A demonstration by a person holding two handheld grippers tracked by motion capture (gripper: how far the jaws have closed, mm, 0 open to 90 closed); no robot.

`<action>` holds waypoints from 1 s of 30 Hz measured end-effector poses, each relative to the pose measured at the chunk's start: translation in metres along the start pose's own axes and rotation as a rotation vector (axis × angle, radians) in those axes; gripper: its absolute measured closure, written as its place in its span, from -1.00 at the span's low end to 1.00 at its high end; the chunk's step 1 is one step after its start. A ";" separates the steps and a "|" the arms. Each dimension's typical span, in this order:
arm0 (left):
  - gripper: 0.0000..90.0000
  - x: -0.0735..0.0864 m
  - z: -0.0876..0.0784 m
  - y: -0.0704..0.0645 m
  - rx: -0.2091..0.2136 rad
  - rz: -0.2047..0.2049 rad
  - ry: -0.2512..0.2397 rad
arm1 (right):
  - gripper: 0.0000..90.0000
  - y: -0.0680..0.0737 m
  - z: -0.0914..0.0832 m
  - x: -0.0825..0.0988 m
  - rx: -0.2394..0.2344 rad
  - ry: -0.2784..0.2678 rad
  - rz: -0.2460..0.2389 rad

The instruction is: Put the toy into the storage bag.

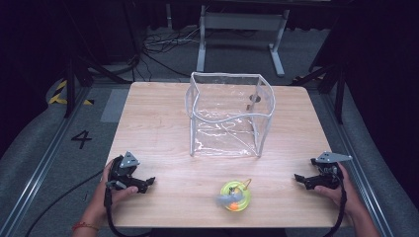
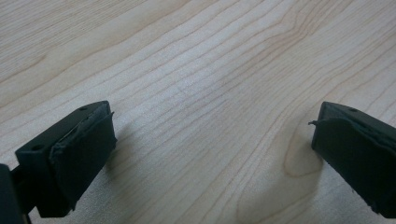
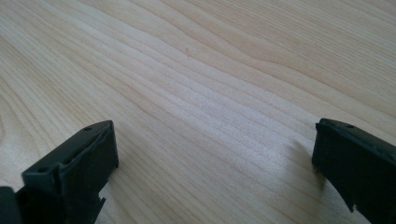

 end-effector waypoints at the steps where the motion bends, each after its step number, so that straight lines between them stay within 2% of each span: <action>1: -1.00 0.000 0.000 0.000 0.000 -0.001 0.000 | -0.99 0.000 0.000 0.000 0.000 0.000 -0.002; 5: -1.00 0.000 0.000 0.000 -0.001 0.001 0.000 | -0.99 -0.001 0.000 0.000 -0.004 0.009 -0.001; 9: -1.00 0.000 0.000 0.000 -0.003 0.004 0.000 | -0.98 -0.001 -0.002 -0.004 -0.003 0.058 0.000; 10: -1.00 0.000 0.000 0.000 -0.003 0.004 -0.001 | -0.92 -0.002 -0.003 -0.004 -0.007 0.058 -0.009; 13: -1.00 0.000 0.000 0.001 -0.007 0.013 -0.004 | -0.51 -0.002 -0.007 -0.007 -0.028 0.051 -0.025; 14: -1.00 0.000 0.000 0.001 -0.007 0.013 -0.004 | -0.54 -0.002 -0.009 -0.008 -0.028 0.051 -0.032; 15: -1.00 0.000 0.000 0.001 -0.007 0.012 -0.005 | -0.66 -0.001 -0.010 -0.009 -0.037 0.050 -0.037; 18: -1.00 0.000 0.000 0.000 -0.004 0.004 0.001 | -0.57 0.001 -0.013 -0.012 -0.042 0.056 -0.044; 19: -1.00 0.000 0.000 0.000 -0.005 0.005 -0.001 | -0.60 0.004 -0.017 -0.018 -0.061 0.065 -0.069; 22: -1.00 0.000 0.000 0.000 -0.005 0.005 0.001 | -0.56 0.007 -0.022 -0.024 -0.076 0.058 -0.086; 25: -1.00 0.000 0.000 0.000 -0.006 0.004 0.000 | -0.55 0.016 -0.031 -0.038 -0.101 0.041 -0.143; 30: -1.00 0.000 0.000 0.001 -0.009 0.010 -0.005 | -0.52 0.030 -0.035 -0.057 -0.136 0.033 -0.221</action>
Point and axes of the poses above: each handheld gripper's, and its own axes: z roughly forward along the jaws, x roughly out of its underside, y roughly to its left, the point moved 2 cm from there along z, roughly forward along the jaws, and after that the axes turned 14 degrees about -z, right-handed, at the moved point
